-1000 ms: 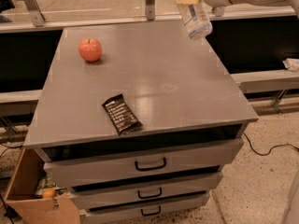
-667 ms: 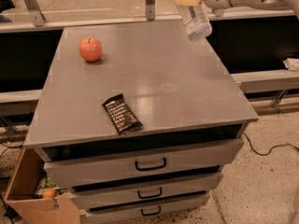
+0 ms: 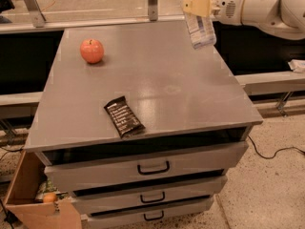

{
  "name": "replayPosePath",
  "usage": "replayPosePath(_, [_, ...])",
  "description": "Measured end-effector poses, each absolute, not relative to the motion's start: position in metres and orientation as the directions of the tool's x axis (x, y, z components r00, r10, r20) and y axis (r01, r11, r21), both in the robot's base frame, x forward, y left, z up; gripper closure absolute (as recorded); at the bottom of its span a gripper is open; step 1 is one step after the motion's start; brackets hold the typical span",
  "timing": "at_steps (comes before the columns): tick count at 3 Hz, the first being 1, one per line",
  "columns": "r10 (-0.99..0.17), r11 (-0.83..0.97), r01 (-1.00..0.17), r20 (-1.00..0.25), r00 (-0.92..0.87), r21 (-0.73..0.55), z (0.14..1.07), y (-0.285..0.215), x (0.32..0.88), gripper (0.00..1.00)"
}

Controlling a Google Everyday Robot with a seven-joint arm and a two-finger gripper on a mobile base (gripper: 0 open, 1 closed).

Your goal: Place blue plastic bottle upright

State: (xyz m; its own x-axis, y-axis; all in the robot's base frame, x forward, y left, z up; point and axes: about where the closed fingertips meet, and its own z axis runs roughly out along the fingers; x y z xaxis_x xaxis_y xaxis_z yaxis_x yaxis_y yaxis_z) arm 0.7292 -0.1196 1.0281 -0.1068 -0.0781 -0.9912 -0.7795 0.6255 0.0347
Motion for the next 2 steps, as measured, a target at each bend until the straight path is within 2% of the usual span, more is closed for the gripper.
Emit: replayPosePath(2, [0.087, 0.476, -0.879, -0.992, 0.089, -0.038, 1.025, -0.110, 0.704, 1.00])
